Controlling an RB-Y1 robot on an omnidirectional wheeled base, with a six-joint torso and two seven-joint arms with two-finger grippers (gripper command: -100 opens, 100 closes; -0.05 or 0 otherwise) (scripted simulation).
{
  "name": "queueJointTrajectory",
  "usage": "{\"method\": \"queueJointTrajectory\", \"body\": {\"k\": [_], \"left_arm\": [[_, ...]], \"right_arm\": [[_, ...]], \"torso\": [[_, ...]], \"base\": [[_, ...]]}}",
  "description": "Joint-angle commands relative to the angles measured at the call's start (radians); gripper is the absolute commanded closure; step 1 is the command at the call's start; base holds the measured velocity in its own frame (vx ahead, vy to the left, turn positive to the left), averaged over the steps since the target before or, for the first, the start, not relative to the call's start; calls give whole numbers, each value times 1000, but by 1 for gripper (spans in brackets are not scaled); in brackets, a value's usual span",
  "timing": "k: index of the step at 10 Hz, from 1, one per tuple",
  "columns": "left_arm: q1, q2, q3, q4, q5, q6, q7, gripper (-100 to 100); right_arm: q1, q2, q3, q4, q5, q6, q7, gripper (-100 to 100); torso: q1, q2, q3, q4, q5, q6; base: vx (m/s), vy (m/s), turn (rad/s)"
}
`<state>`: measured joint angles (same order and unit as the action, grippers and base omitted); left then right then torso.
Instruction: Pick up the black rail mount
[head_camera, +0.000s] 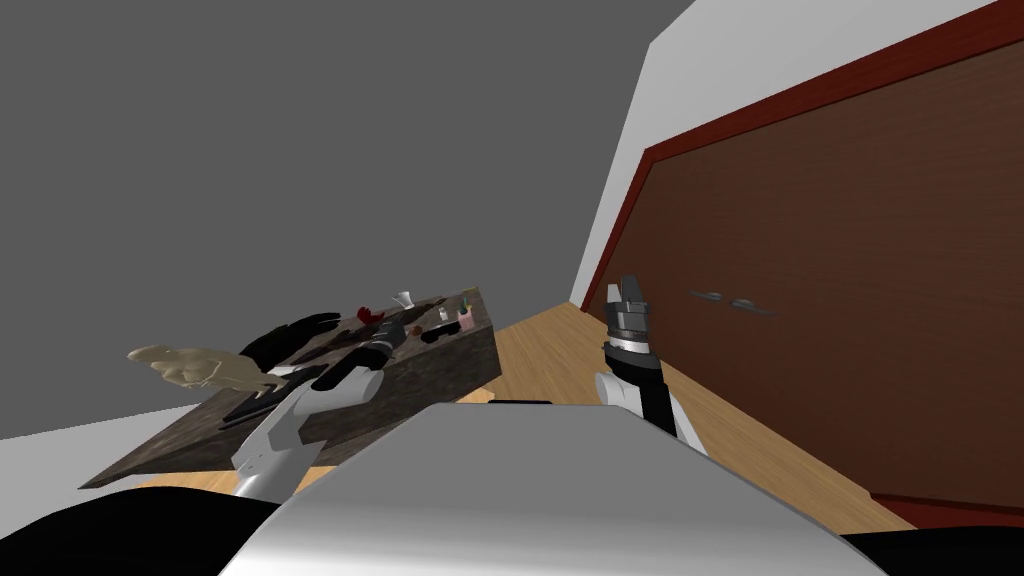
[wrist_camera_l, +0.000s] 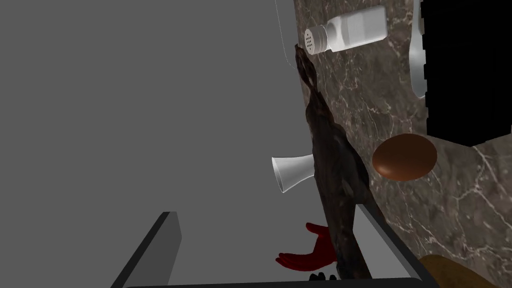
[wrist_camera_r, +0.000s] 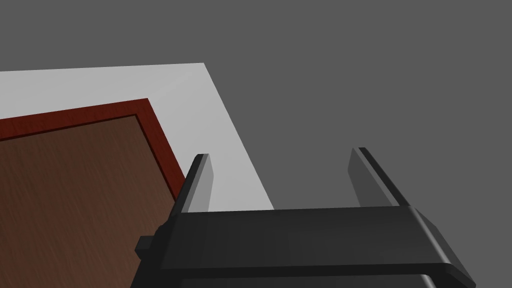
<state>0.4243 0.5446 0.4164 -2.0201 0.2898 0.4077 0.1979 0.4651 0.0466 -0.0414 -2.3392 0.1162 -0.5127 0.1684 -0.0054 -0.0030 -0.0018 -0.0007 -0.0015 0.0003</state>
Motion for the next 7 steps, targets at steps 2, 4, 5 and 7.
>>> {"method": "queueJointTrajectory", "body": {"k": [2, 4, 5, 7], "left_arm": [[0, 35, 27, 20, 36, 70, 9, -100], [5, 61, 48, 36, 67, 130, 16, -100], [5, 61, 48, 36, 67, 150, 16, -100], [12, 86, 67, 51, 98, 208, 23, -100]], "right_arm": [[0, 0, 0, 0, 0, 0, 0, 0], [0, 0, 0, 0, 0, 0, 0, 0], [0, 0, 0, 0, 0, 0, 0, 0], [0, 0, 0, 0, 0, 0, 0, 0]], "torso": [[3, 1, 1, 0, 1, 0], [2, 0, 0, 0, 1, 0], [0, 0, 0, 0, 0, 0], [0, -1, -1, 0, 0, 0]], "base": [[16, -43, 8], [36, -75, 25], [44, -89, 25], [48, -80, 19]]}}
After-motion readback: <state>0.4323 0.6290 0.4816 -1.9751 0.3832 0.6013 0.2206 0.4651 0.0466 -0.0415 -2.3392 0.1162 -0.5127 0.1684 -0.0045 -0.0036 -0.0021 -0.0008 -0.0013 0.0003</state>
